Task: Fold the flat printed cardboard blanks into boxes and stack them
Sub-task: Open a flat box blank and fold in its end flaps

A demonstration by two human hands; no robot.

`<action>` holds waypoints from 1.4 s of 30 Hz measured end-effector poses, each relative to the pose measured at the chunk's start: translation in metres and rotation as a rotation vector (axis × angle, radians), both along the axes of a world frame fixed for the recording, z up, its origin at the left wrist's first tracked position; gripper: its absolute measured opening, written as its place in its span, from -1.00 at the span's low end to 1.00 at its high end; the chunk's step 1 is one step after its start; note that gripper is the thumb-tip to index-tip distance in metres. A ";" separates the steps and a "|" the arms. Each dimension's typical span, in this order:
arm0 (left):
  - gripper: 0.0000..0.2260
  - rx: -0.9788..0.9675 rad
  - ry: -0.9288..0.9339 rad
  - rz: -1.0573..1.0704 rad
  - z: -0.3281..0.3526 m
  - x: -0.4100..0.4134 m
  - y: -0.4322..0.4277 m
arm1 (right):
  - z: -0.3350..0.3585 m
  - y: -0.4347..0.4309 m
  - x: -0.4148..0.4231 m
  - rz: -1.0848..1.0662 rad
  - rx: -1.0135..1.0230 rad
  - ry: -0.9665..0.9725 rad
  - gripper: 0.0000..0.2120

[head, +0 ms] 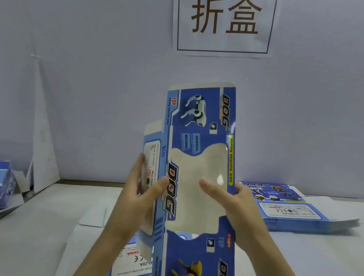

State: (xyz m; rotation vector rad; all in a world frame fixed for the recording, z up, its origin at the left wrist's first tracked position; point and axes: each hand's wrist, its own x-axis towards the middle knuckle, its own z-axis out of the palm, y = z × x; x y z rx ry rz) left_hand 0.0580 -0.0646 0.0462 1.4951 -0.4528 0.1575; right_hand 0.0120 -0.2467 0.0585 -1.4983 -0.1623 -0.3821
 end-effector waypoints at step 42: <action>-0.54 -0.104 0.146 -0.107 -0.001 0.005 0.018 | -0.010 -0.026 0.006 0.076 0.108 0.054 -0.53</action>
